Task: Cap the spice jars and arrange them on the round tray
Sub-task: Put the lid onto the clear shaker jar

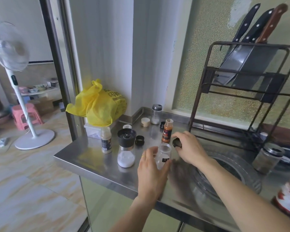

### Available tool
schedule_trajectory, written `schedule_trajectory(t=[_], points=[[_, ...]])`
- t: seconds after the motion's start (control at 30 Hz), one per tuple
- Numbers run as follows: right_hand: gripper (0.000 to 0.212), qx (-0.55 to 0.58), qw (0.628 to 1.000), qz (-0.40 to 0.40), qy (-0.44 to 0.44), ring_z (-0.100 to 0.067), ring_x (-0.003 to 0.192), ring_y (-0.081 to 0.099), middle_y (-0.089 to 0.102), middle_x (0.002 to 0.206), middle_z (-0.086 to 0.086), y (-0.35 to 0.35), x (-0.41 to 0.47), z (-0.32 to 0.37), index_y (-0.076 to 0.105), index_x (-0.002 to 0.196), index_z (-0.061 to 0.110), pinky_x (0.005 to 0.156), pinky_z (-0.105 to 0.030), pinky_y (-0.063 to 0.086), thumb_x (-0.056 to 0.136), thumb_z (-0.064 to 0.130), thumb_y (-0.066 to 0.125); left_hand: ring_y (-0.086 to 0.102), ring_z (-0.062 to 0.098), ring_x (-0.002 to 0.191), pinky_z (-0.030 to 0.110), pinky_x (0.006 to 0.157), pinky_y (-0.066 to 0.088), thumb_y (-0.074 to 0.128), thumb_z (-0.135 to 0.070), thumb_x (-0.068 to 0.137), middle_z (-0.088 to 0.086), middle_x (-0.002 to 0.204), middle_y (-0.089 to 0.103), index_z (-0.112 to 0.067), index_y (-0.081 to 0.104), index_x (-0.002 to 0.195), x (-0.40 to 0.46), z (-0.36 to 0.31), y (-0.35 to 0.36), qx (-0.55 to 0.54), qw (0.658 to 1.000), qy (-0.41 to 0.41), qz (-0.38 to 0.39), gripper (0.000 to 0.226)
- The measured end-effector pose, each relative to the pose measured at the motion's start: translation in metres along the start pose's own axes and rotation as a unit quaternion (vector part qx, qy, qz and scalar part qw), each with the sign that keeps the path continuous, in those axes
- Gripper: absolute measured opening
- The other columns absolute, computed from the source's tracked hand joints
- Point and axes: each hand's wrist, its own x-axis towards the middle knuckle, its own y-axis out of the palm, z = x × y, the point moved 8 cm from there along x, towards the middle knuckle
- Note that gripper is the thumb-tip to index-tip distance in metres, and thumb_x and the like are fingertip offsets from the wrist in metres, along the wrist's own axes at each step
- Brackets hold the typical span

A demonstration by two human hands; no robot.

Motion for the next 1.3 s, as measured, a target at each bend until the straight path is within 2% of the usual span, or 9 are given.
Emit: schedule_trajectory(t=[0.17,0.33,0.57,0.67,0.73,0.83,1.0,1.1,1.3], points=[[0.041,0.072,0.997,-0.033,0.016,-0.025,0.112,0.063,0.061,0.121,-0.004,-0.024,0.004,0.004,0.067,0.123,0.025,0.093,-0.03,0.045,0.086,0.012,0.074,0.057,0.013,0.119,0.017,0.092,0.036,0.077,-0.045,0.086,-0.009,0.127,0.059,-0.022,0.054,0.133,-0.004,-0.006,-0.004,0.007,1.0,0.011,-0.005,0.057],[0.033,0.224,0.969,-0.099,0.028,-0.016,0.096,0.066,0.068,0.1,0.008,-0.055,0.017,0.022,0.068,0.104,0.023,0.082,-0.027,0.047,0.076,0.015,0.083,0.057,-0.001,0.111,0.015,0.093,0.044,0.068,-0.053,0.092,-0.021,0.118,0.058,-0.032,0.053,0.125,-0.003,-0.028,-0.05,-0.027,0.993,0.085,-0.072,0.041],[0.033,0.366,0.928,-0.067,0.012,-0.008,0.084,0.072,0.075,0.091,0.009,-0.056,0.055,0.084,0.067,0.09,0.028,0.072,-0.025,0.054,0.067,0.022,0.09,0.062,0.011,0.084,0.027,0.075,0.051,0.071,-0.027,0.097,-0.013,0.093,0.06,-0.023,0.065,0.107,0.036,-0.044,-0.15,0.012,0.972,0.138,-0.19,0.012],[0.035,0.372,0.927,-0.037,-0.018,-0.013,0.086,0.074,0.075,0.092,0.008,-0.045,0.071,0.115,0.07,0.096,0.028,0.081,-0.033,0.059,0.069,0.016,0.087,0.06,0.012,0.086,0.033,0.077,0.051,0.07,-0.017,0.097,-0.008,0.095,0.062,-0.021,0.068,0.106,0.059,-0.038,-0.177,0.027,0.968,0.131,-0.214,0.01],[0.035,0.373,0.927,-0.005,-0.029,-0.02,0.085,0.074,0.074,0.093,0.006,-0.037,0.078,0.13,0.073,0.097,0.03,0.085,-0.044,0.061,0.068,0.014,0.083,0.061,0.016,0.099,0.037,0.087,0.051,0.068,-0.008,0.096,-0.003,0.108,0.066,-0.017,0.07,0.114,0.085,-0.029,-0.182,0.066,0.976,0.126,-0.164,0.021],[0.029,0.353,0.935,0.03,-0.034,-0.022,0.084,0.072,0.077,0.092,0.004,-0.027,0.089,0.143,0.074,0.087,0.032,0.083,-0.049,0.061,0.065,0.015,0.08,0.056,0.023,0.124,0.036,0.102,0.045,0.072,-0.013,0.091,-0.003,0.129,0.068,-0.02,0.064,0.132,0.132,-0.014,-0.167,0.183,0.977,0.107,0.026,0.043],[0.027,0.313,0.947,0.061,-0.044,-0.021,0.086,0.073,0.077,0.085,0.004,-0.014,0.098,0.148,0.074,0.08,0.027,0.087,-0.047,0.061,0.064,0.012,0.09,0.064,0.017,0.124,0.029,0.105,0.047,0.09,-0.024,0.08,-0.003,0.133,0.071,-0.016,0.066,0.134,0.174,0.007,-0.128,0.263,0.921,0.065,0.28,0.06],[0.027,0.307,0.947,0.072,-0.06,-0.024,0.09,0.075,0.079,0.087,0.0,-0.009,0.099,0.15,0.075,0.078,0.025,0.091,-0.047,0.06,0.063,0.01,0.093,0.069,0.014,0.114,0.032,0.101,0.049,0.093,-0.028,0.075,-0.008,0.125,0.076,-0.017,0.069,0.127,0.184,0.01,-0.114,0.294,0.895,0.073,0.328,0.058],[0.029,0.266,0.953,0.093,-0.108,-0.015,0.078,0.073,0.078,0.085,0.003,-0.006,0.096,0.152,0.074,0.072,0.031,0.083,-0.037,0.061,0.065,0.009,0.092,0.072,0.018,0.099,0.029,0.089,0.054,0.085,-0.013,0.079,-0.004,0.114,0.08,-0.014,0.072,0.121,0.187,0.007,-0.101,0.298,0.889,0.102,0.332,0.045]])
